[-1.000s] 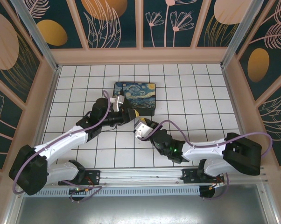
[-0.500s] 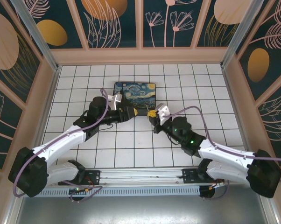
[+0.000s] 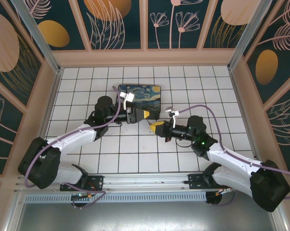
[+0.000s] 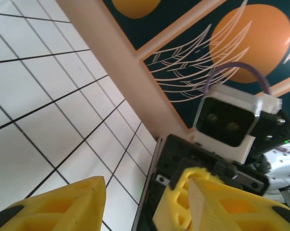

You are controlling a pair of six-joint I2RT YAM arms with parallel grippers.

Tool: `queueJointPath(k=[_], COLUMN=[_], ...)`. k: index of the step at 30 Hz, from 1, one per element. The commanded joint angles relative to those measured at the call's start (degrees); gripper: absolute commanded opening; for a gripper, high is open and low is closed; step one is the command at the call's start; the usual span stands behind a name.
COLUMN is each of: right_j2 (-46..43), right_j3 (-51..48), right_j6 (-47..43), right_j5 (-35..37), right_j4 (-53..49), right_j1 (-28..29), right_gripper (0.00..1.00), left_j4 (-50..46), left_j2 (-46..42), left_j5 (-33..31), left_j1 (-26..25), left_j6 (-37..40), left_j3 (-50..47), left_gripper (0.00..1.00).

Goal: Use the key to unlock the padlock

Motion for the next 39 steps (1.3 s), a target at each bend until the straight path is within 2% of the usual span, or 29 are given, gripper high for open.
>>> queueJointPath(k=[1, 7, 16, 25, 29, 33, 39], right_j2=[1.4, 4.3, 5.1, 7.9, 8.1, 7.9, 8.0], right_j3=[-1.6, -2.0, -1.8, -1.6, -2.0, -2.1, -2.2], right_j6=[5.9, 9.6, 10.9, 11.7, 11.9, 11.9, 12.3], right_j5=[-4.5, -4.6, -4.8, -4.5, -3.9, -3.7, -3.9], right_j4=[8.4, 14.8, 18.8, 21.5, 22.8, 22.9, 23.4], right_j1=[-0.9, -1.8, -1.9, -1.9, -2.0, -2.1, -2.2], right_gripper=[0.0, 0.0, 0.0, 0.0, 0.0, 0.0, 0.0], left_j4=[5.7, 5.1, -1.0, 1.9, 2.1, 2.2, 3.6], left_j2=[-1.3, -3.3, -2.7, -3.9, -3.9, -4.2, -4.6], left_j5=[4.5, 6.5, 4.7, 5.7, 6.0, 6.0, 6.0], left_j1=[0.2, 0.1, 0.1, 0.1, 0.1, 0.2, 0.1], left_j6=[-0.1, 1.0, 4.8, 3.0, 2.8, 2.9, 1.8], left_j3=[-0.2, -2.1, -1.6, -2.5, -2.8, -3.3, -3.1], left_gripper=[0.46, 0.42, 0.38, 0.25, 0.15, 0.2, 0.12])
